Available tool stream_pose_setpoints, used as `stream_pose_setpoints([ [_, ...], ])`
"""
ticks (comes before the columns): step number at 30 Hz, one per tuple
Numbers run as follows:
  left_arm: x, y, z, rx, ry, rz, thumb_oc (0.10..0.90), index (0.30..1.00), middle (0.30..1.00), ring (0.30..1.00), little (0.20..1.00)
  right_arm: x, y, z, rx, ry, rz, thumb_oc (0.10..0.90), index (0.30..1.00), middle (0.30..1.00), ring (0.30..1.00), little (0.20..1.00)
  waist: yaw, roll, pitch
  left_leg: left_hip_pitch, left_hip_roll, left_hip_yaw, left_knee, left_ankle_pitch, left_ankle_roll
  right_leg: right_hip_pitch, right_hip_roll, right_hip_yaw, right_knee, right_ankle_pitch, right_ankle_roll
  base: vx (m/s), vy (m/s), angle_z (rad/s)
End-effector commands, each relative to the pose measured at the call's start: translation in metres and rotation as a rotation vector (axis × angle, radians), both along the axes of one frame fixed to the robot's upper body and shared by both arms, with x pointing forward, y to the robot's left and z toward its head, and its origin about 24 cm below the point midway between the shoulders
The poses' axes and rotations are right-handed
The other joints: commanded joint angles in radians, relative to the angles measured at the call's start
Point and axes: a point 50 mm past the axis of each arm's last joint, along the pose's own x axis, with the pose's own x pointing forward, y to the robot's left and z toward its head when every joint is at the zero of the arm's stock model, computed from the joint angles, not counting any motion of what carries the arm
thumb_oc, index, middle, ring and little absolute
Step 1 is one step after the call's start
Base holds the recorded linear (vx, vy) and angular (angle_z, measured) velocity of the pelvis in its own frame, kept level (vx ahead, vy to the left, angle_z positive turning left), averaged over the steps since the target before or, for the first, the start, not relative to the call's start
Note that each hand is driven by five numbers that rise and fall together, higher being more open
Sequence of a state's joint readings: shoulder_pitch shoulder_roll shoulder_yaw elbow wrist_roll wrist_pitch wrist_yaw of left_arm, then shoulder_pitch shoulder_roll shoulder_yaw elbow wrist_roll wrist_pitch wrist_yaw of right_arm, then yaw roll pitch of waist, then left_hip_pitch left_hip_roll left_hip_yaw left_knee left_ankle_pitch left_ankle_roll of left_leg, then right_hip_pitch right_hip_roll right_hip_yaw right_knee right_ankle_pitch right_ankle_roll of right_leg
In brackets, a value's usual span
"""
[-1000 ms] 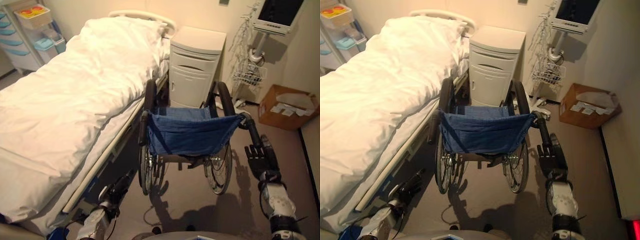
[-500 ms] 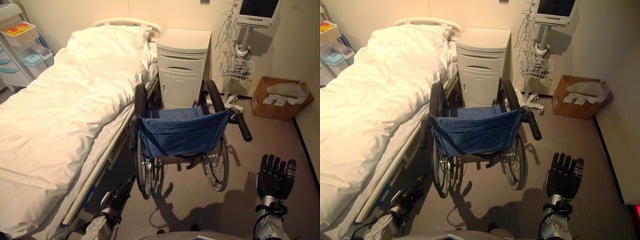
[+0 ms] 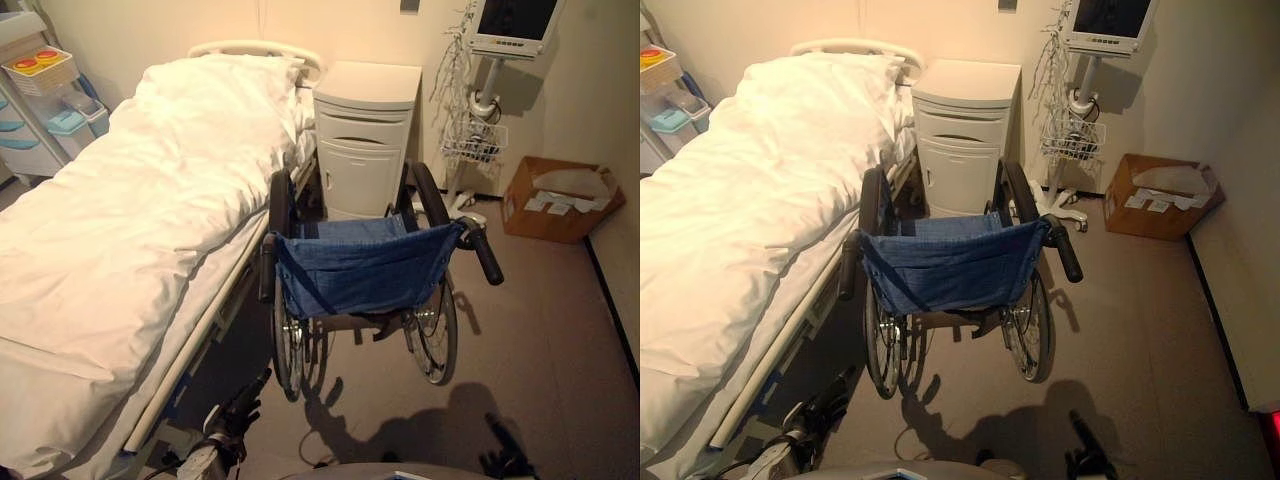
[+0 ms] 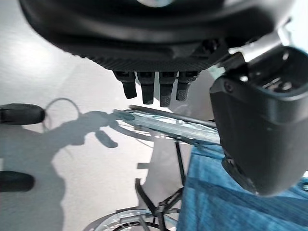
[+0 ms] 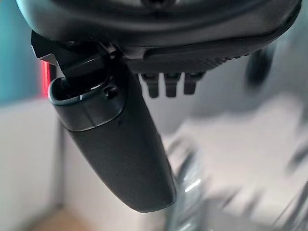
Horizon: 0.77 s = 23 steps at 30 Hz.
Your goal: Push the wheelchair next to the bed
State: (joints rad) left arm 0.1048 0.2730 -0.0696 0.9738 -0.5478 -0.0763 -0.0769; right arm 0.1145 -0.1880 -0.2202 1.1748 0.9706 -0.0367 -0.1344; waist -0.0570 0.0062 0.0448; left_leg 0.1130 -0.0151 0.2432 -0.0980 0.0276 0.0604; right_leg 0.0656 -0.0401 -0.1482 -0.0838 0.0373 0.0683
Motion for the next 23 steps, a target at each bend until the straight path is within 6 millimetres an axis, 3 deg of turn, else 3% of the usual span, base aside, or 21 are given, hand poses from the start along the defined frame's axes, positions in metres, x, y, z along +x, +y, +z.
stream_pose_setpoints([
  [1, 0.036, -0.001, 0.012, 0.016, -0.118, -0.019, 0.800, 0.900, 0.900, 0.900, 0.900, 0.031, -0.008, 0.008, -0.088, -0.009, 0.421, 0.800, 0.900, 0.900, 0.900, 0.900, 0.030, -0.011, 0.018, 0.014, -0.016, -0.040, 0.018, -0.045, -0.040, 0.017, 0.017, -0.048, 0.054, -0.023, 0.019, -0.02, -0.018, 0.04],
  [3, 0.025, -0.002, 0.006, 0.008, -0.071, -0.030, 0.800, 0.900, 0.900, 0.900, 0.900, 0.032, 0.004, 0.005, -0.079, -0.002, 0.640, 0.800, 0.900, 0.900, 0.900, 0.900, 0.027, -0.013, 0.025, 0.012, -0.015, -0.044, 0.019, -0.044, -0.040, 0.016, 0.016, -0.050, 0.061, -0.029, 0.016, -0.03, -0.017, 0.04],
  [7, 0.011, -0.005, -0.003, -0.018, 0.000, -0.046, 0.800, 0.900, 0.900, 0.900, 0.900, 0.028, 0.016, 0.002, -0.087, 0.027, 0.882, 0.800, 0.900, 0.900, 0.900, 0.900, 0.022, -0.013, 0.031, 0.012, -0.014, -0.050, 0.022, -0.046, -0.039, 0.016, 0.015, -0.057, 0.071, -0.041, 0.015, -0.03, -0.007, 0.06],
  [8, 0.002, -0.008, -0.008, -0.036, 0.053, -0.058, 0.800, 0.900, 0.900, 0.900, 0.900, 0.030, 0.021, 0.002, -0.130, 0.043, 1.082, 0.800, 0.900, 0.900, 0.900, 0.900, 0.022, -0.012, 0.032, 0.012, -0.015, -0.053, 0.024, -0.047, -0.040, 0.018, 0.014, -0.060, 0.073, -0.044, 0.014, -0.02, 0.002, 0.07],
  [14, -0.021, -0.016, -0.018, -0.021, 0.197, -0.203, 0.800, 0.900, 0.900, 0.900, 0.900, 0.040, 0.031, 0.003, -0.143, 0.050, 1.305, 0.800, 0.900, 0.900, 0.900, 0.900, 0.023, -0.011, 0.040, 0.012, -0.016, -0.060, 0.034, -0.049, -0.041, 0.025, 0.011, -0.069, 0.078, -0.052, 0.010, -0.02, 0.007, 0.11],
  [23, -0.016, -0.022, -0.018, 0.037, 0.193, -0.329, 0.800, 0.900, 0.900, 0.900, 0.900, 0.032, 0.034, -0.001, -0.055, 0.154, 1.514, 0.800, 0.900, 0.900, 0.900, 0.900, 0.042, -0.013, 0.049, 0.006, -0.019, -0.078, 0.044, -0.051, -0.043, 0.031, 0.007, -0.085, 0.083, -0.059, 0.007, -0.02, 0.006, 0.06],
])
